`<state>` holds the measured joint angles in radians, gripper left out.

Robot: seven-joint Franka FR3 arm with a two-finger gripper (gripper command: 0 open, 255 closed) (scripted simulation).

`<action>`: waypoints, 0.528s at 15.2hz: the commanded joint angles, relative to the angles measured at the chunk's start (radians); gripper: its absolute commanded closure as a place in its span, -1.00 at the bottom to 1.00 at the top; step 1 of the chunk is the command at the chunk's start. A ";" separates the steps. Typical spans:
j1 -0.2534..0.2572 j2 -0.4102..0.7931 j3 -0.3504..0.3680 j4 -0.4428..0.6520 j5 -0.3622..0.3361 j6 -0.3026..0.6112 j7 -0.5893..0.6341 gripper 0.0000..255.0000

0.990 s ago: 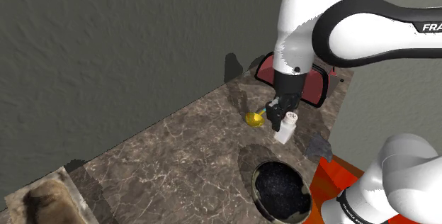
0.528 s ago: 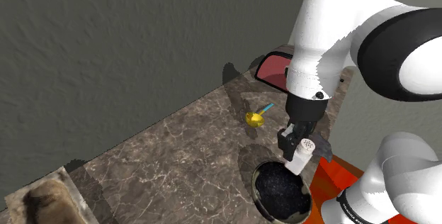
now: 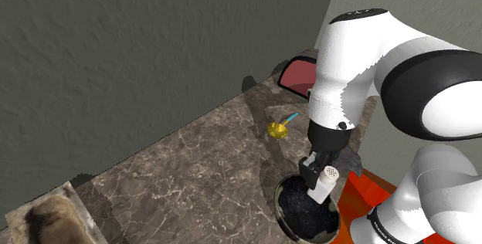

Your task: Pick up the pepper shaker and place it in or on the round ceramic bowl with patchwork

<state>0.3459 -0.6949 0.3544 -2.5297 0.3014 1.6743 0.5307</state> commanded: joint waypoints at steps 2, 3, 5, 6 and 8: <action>0.002 0.010 0.012 -0.036 0.009 0.047 -0.002 1.00; 0.003 0.013 0.016 -0.047 0.012 0.061 -0.003 1.00; 0.004 0.020 0.022 -0.069 0.017 0.090 -0.005 1.00; 0.005 0.024 0.026 -0.080 0.020 0.105 -0.007 1.00; 0.005 0.026 0.028 -0.087 0.021 0.114 -0.007 1.00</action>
<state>0.3513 -0.6691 0.3820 -2.6116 0.3223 1.7823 0.5248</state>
